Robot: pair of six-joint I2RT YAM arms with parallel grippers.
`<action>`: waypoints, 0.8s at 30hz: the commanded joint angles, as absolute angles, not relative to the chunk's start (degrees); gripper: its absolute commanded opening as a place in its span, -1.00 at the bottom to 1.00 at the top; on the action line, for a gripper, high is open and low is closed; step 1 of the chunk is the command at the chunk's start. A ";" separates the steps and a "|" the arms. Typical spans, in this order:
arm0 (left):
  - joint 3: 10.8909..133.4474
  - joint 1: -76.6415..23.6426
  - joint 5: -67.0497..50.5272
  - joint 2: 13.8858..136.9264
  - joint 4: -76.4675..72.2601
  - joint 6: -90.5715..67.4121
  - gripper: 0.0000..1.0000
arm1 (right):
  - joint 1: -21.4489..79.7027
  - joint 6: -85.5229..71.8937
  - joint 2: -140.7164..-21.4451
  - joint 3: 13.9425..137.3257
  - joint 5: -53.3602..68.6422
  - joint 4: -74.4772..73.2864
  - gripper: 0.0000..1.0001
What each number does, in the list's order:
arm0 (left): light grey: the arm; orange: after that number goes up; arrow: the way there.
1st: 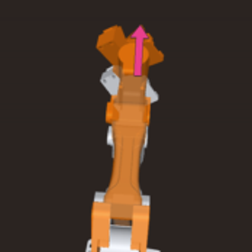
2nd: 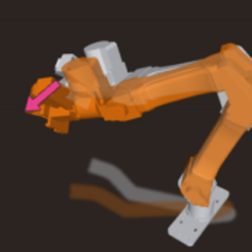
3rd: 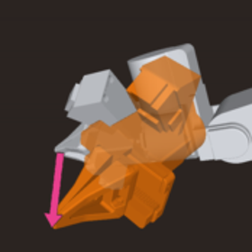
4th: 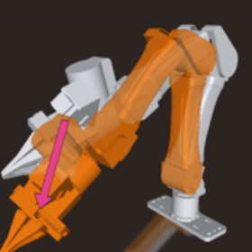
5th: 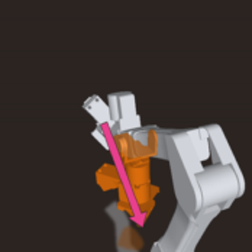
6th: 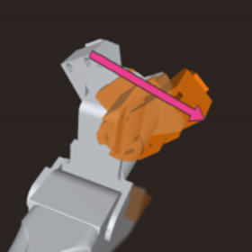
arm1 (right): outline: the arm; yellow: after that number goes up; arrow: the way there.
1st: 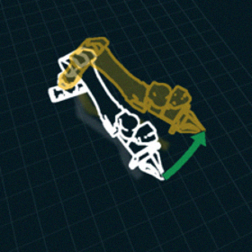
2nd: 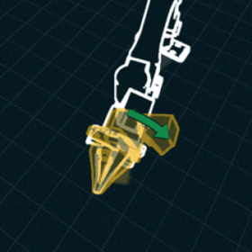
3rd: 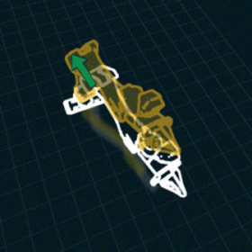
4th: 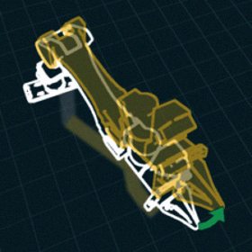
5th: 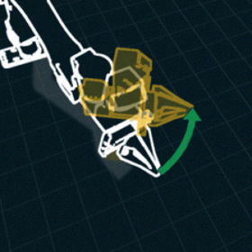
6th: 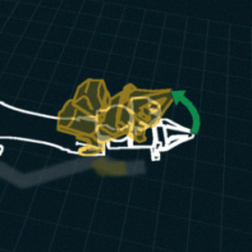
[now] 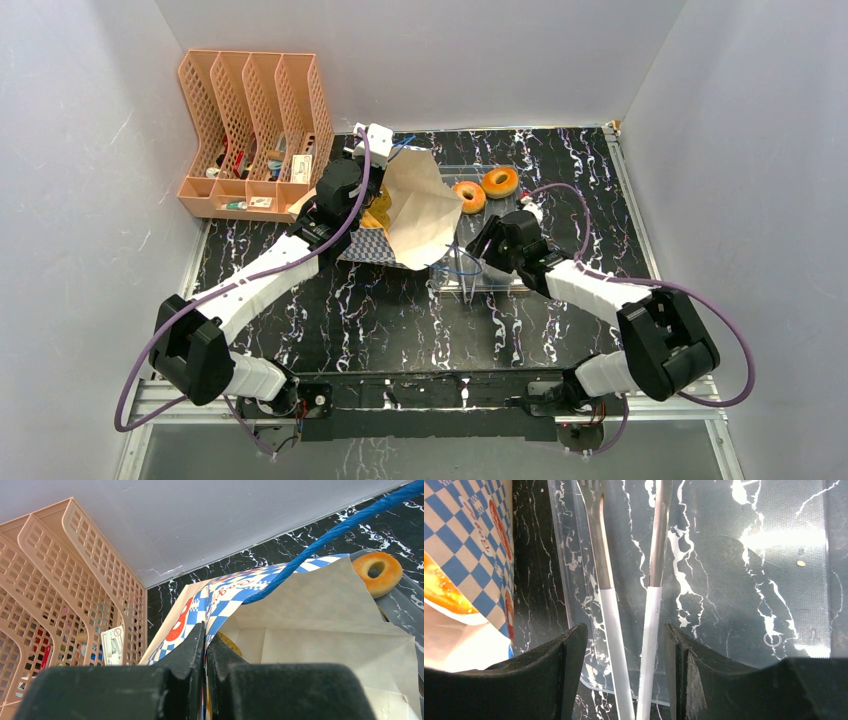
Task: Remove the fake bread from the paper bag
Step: Pick up the clamp from the container.
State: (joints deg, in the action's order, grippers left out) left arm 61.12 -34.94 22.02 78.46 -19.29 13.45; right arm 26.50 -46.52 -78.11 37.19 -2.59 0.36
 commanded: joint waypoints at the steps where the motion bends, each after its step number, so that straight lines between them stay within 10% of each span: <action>1: 61.98 -34.50 21.98 77.92 -20.34 12.70 -1.00 | 26.35 -45.22 -78.95 38.45 -5.21 1.77 0.09; 11: 61.79 -34.45 21.80 78.13 -20.65 12.60 -1.00 | 26.47 -44.21 -85.89 39.78 -5.78 3.30 -0.08; 17: 62.05 -34.45 21.71 78.13 -20.74 12.57 -1.00 | 26.72 -43.57 -87.83 41.15 -6.10 1.90 -0.77; 24: 62.14 -34.49 21.54 79.29 -21.05 12.65 -1.00 | 26.72 -44.78 -82.50 39.26 -5.14 -0.29 -0.85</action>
State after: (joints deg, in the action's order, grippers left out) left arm 61.12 -34.94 21.80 78.46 -19.49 13.23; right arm 26.57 -44.31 -87.24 39.09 -4.80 -0.97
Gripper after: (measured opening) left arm 0.017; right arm 0.082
